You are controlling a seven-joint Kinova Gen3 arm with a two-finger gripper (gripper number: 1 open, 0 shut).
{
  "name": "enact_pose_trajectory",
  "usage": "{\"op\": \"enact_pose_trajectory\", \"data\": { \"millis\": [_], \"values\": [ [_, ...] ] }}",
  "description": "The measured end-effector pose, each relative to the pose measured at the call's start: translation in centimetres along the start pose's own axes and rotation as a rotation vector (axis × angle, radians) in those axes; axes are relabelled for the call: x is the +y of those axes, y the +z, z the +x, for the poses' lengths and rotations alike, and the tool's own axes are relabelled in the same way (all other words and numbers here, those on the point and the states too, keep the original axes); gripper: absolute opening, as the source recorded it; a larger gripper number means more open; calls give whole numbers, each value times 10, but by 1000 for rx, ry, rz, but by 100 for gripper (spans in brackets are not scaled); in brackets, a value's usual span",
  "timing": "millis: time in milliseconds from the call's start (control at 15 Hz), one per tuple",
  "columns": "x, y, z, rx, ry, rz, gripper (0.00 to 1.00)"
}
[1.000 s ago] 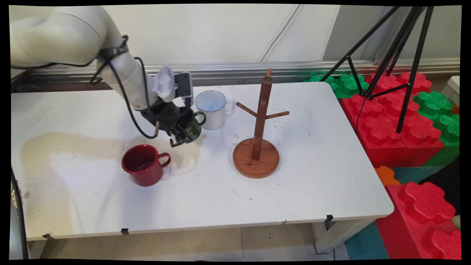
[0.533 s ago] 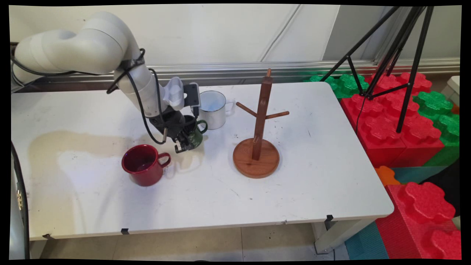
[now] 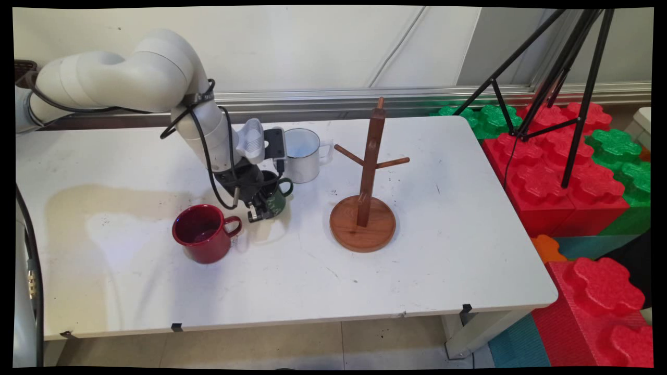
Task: Place the picked object on the table
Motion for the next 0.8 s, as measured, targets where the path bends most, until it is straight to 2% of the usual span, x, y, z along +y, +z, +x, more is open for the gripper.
{"op": "enact_pose_trajectory", "data": {
  "millis": [200,267,800],
  "values": [
    [0,4,0,-10,2,-7,0],
    [0,6,0,-13,2,-10,100],
    [1,12,2,-7,-6,-13,100]
  ]
}}
